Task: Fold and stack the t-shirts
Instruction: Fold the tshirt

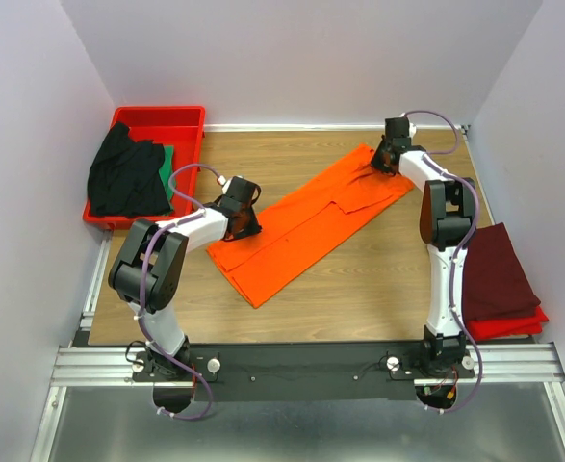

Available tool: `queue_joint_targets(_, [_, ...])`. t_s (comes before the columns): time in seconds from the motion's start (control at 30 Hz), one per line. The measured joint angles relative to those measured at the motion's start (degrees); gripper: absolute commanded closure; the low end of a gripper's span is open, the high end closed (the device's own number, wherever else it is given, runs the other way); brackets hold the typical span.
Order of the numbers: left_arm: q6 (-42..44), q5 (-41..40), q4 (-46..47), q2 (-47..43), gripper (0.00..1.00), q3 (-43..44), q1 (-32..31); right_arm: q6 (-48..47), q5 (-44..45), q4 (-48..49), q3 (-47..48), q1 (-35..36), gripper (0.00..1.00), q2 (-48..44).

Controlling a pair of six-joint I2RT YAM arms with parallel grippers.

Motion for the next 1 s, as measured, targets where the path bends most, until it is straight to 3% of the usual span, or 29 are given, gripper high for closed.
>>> queue_joint_targets(0.07, [0.02,0.09,0.04,-0.02,0.69,-0.02,0.02,-0.24,-0.07,-0.07,0.2,-0.02,0.67,0.0])
queue_joint_targets(0.1, [0.04,0.11,0.07,-0.02,0.69,-0.02,0.02,-0.26,-0.07,-0.11,0.28,-0.02,0.58,0.0])
queue_joint_targets(0.17, [0.07,0.26,0.09,-0.02,0.69,-0.04,0.02,-0.68,-0.13,-0.31,0.76,-0.02,0.49,0.0])
queue_joint_targets(0.27, [0.33,0.85,0.48,-0.24,0.67,-0.35,0.02,-0.92,-0.28,-0.24,1.29,-0.02,0.43,0.0])
queue_joint_targets(0.37, [1.27,1.2,0.61,-0.55,0.59,-0.52,0.07,-1.05,-0.28,-0.26,1.36,-0.02,0.34,-0.02])
queue_joint_targets(0.43, [2.29,1.36,0.42,-0.96,0.55,-0.5,0.07,-1.14,-0.28,-0.48,1.36,-0.02,0.34,-0.35])
queue_joint_targets(0.7, [7.06,1.33,-2.8,-4.44,0.54,1.6,0.04,-0.33,-0.28,-0.48,-2.97,-0.02,0.34,-8.83])
queue_joint_targets(1.0, [10.32,0.59,-7.37,-5.6,0.58,2.86,-3.48,2.01,-1.07,0.48,-16.24,0.59,0.36,-18.43])
